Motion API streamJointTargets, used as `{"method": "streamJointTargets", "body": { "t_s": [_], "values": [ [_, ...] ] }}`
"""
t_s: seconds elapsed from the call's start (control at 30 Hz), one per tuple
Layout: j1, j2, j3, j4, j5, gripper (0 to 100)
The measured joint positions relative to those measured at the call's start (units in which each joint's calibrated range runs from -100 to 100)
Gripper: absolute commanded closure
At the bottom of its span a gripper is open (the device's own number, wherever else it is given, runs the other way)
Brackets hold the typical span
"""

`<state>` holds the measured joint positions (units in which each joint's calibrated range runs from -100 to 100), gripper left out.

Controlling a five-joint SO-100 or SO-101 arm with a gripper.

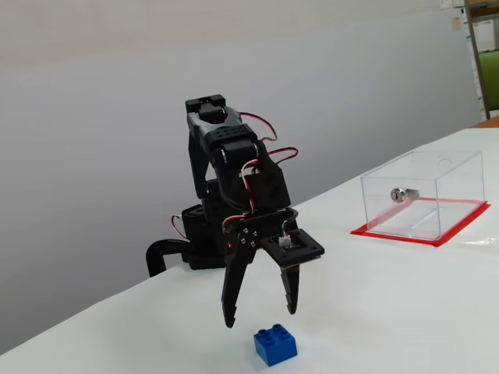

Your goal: Pick the blue lego brick and place it into the transparent box

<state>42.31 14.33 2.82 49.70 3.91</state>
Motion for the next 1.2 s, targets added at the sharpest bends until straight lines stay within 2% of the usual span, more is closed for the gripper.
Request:
{"method": "streamJointTargets", "body": {
  "t_s": [0.97,1.03,1.2],
  "values": [
    [-0.5,11.1,-5.0,-0.9,0.1,67],
    [-0.5,11.6,-5.0,-1.0,0.1,69],
    [-0.5,11.6,-5.0,-1.0,0.1,84]
  ]
}}
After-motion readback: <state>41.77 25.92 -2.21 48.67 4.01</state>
